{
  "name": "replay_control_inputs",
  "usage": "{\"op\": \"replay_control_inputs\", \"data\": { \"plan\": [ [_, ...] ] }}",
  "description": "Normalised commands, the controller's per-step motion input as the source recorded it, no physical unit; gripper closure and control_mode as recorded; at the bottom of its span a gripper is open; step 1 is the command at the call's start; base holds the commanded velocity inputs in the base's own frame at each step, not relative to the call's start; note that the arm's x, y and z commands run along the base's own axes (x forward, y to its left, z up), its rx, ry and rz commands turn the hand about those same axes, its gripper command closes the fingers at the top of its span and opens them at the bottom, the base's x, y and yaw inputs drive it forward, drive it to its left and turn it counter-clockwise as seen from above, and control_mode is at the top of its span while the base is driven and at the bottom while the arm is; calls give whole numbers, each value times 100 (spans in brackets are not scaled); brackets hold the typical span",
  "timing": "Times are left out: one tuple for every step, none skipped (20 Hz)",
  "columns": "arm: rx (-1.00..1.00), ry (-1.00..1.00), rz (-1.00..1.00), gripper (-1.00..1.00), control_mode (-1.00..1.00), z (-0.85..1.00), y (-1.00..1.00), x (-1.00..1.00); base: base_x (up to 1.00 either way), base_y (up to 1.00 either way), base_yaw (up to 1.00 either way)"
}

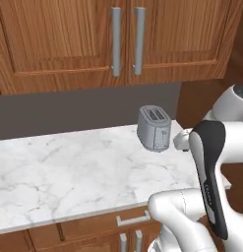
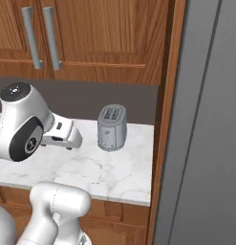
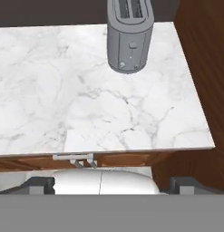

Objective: Navigate to the toaster.

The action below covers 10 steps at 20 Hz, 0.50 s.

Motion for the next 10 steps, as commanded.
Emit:
{"op": "replay_control_inputs", "data": {
  "plan": [
    [0, 0, 0, -100, 100, 0, 0, 0, 100, -20, 0],
    [0, 0, 0, -100, 100, 0, 0, 0, 100, -29, 3],
    [0, 0, 0, -100, 100, 0, 0, 0, 100, -42, 16],
    [0, 0, 0, -100, 100, 0, 0, 0, 100, -55, 30],
    [0, 0, 0, -100, 100, 0, 0, 0, 100, -57, 35],
    [0, 0, 0, -100, 100, 0, 0, 0, 100, -58, 35],
    [0, 0, 0, -100, 100, 0, 0, 0, 100, -62, 35],
    [0, 0, 0, -100, 100, 0, 0, 0, 100, -63, 35],
    [0, 0, 0, -100, 100, 0, 0, 0, 100, -64, 33],
    [0, 0, 0, -100, 100, 0, 0, 0, 100, -65, 32]
  ]
}}
